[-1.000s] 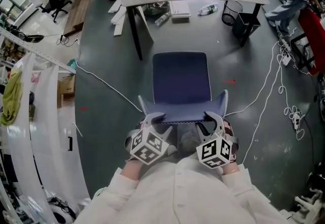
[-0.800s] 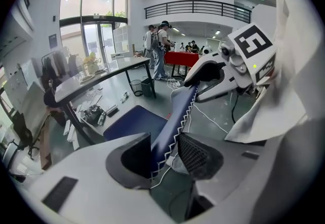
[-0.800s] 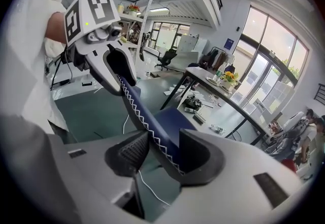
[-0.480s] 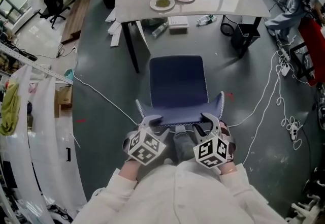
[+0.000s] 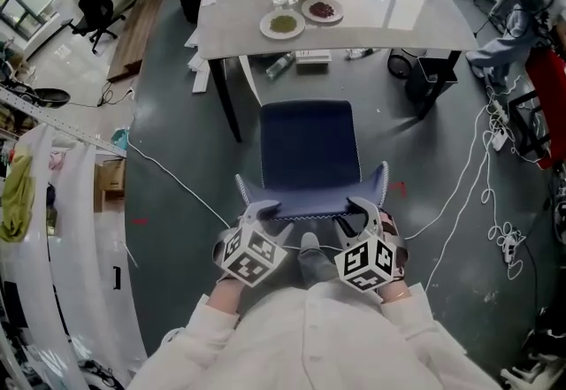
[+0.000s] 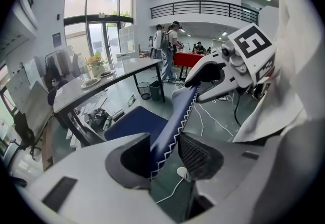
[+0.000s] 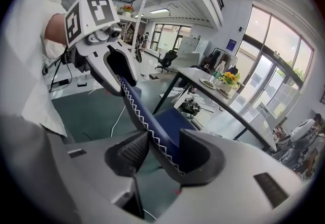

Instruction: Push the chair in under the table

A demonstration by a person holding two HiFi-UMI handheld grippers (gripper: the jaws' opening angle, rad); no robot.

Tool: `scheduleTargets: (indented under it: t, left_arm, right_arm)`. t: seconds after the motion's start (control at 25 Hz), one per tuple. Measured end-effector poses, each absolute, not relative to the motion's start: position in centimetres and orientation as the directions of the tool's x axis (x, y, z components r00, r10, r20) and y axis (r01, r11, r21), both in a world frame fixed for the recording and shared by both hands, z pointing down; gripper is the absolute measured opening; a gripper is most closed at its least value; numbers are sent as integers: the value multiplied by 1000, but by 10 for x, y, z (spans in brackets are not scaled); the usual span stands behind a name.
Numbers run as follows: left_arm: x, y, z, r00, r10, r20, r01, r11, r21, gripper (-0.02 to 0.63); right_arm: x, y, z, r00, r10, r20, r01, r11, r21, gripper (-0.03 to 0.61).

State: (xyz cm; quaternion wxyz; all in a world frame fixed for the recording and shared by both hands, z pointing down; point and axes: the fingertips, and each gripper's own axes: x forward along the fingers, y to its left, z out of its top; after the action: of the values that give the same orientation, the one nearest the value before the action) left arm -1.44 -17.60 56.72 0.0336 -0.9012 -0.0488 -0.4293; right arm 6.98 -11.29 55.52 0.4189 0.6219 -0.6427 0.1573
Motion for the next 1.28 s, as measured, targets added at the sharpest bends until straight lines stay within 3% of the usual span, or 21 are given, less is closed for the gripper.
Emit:
scheduleTargets:
  t: [0.48, 1.28]
  left_arm:
    - [53, -222, 563, 664, 20, 747, 79, -996, -43, 173]
    - [107, -321, 559, 693, -30, 720, 61, -993, -100, 183]
  right_arm:
    - [142, -164, 551, 136, -677, 723, -921, 182, 344, 190]
    - [193, -257, 547, 161, -723, 672, -911, 153, 382, 190]
